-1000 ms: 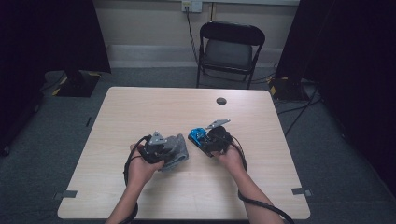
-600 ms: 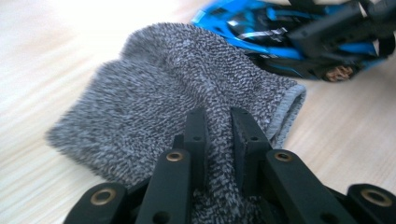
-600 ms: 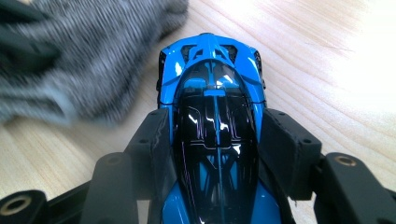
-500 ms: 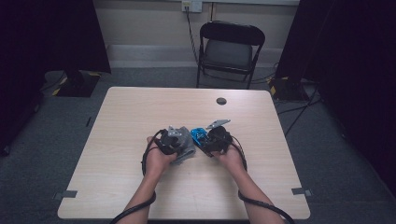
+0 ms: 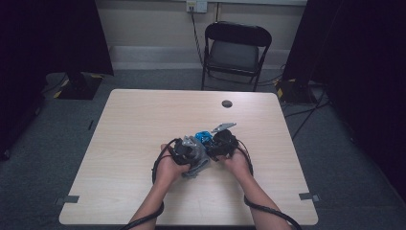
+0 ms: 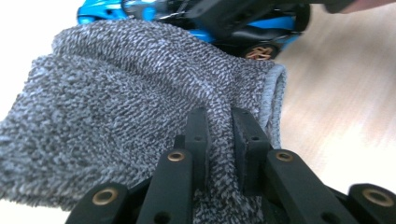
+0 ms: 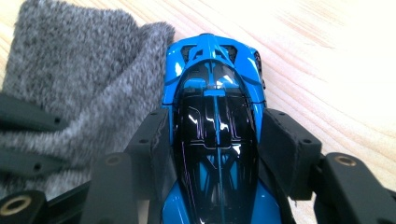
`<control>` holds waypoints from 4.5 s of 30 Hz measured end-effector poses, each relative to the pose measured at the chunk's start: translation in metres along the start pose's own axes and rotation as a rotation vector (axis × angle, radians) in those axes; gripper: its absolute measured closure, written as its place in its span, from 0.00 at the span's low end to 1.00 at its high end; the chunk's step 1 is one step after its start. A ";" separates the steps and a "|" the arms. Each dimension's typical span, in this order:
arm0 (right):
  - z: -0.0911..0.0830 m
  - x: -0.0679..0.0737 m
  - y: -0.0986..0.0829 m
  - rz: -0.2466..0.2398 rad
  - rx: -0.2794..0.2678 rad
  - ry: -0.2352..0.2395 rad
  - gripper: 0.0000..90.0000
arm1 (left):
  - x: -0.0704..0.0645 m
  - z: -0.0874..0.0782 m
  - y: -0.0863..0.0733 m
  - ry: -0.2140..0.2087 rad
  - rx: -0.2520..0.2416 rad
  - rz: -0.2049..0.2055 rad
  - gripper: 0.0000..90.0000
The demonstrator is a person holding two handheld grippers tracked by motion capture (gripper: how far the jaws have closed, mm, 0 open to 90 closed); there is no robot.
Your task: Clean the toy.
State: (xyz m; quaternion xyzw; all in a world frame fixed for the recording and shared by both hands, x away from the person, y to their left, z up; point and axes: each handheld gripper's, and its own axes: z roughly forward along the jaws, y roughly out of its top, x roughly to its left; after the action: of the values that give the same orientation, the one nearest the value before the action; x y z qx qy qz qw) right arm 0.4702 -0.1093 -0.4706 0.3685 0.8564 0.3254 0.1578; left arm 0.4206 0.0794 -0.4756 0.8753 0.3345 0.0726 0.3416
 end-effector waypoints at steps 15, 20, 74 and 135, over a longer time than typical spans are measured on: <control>0.000 0.000 0.000 -0.001 0.001 -0.001 0.48 | -0.032 0.006 0.000 -0.096 -0.008 0.056 0.87; 0.000 0.000 0.000 -0.001 -0.002 -0.001 0.48 | -0.045 0.008 0.002 -0.132 -0.005 0.082 0.87; -0.013 -0.012 -0.003 0.006 -0.045 0.055 0.35 | -0.111 0.002 0.000 -0.306 -0.076 0.257 0.87; -0.108 -0.085 -0.090 0.182 -0.144 -0.053 0.29 | -0.095 0.044 0.085 -0.213 -0.171 0.235 0.30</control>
State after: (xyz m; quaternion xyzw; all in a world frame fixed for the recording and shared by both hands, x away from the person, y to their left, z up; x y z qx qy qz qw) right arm 0.4258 -0.2658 -0.4487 0.4408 0.7893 0.3895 0.1761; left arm 0.4089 -0.0511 -0.4444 0.8789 0.1847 0.0471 0.4373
